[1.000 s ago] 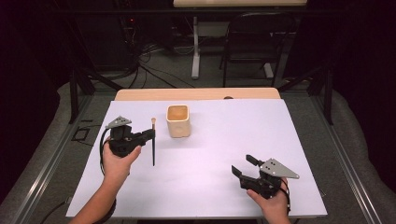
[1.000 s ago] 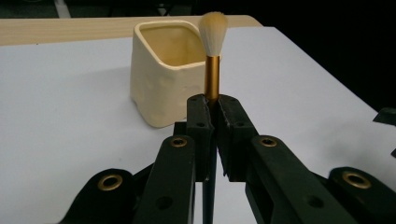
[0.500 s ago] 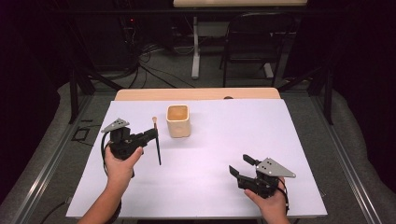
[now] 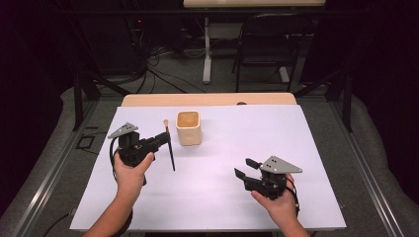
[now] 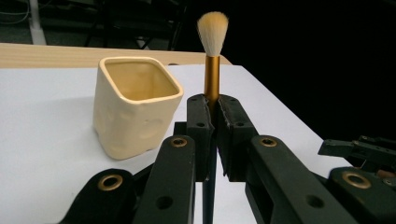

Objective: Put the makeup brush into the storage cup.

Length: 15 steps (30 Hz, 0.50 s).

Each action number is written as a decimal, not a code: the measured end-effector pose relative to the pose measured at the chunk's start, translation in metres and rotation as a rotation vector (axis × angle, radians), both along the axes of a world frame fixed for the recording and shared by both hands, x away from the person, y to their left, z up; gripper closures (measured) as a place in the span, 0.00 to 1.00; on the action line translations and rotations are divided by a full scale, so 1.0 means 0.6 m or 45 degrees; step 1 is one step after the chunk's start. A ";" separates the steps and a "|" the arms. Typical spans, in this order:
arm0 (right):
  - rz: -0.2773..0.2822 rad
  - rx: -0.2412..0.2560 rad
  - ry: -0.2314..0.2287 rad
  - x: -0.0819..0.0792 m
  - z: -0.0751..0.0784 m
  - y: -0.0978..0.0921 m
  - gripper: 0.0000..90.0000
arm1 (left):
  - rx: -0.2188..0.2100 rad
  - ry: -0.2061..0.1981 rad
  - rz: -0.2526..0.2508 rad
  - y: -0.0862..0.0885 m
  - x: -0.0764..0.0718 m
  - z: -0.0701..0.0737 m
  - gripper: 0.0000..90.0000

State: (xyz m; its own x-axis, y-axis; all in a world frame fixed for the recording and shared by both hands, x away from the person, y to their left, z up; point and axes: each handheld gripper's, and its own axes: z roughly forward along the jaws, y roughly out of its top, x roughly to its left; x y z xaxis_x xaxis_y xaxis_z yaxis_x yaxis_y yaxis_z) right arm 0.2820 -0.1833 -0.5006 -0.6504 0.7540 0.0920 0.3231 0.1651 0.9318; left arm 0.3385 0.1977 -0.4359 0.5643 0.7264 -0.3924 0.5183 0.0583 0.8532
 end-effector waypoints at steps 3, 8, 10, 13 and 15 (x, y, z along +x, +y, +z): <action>0.008 0.014 0.015 0.011 0.012 0.010 0.52 | -0.003 -0.009 0.002 -0.003 0.001 0.003 0.93; 0.027 0.012 0.010 0.024 0.028 0.031 0.53 | -0.004 -0.015 -0.003 -0.006 0.001 0.006 0.93; 0.035 0.010 0.011 0.029 0.034 0.037 0.54 | -0.002 -0.014 -0.007 -0.008 0.002 0.006 0.93; 0.046 0.022 0.031 0.036 0.042 0.044 0.54 | 0.004 -0.013 -0.009 -0.012 0.002 0.007 0.93; 0.055 0.048 0.021 0.044 0.047 0.050 0.55 | 0.004 -0.017 -0.012 -0.014 0.003 0.008 0.93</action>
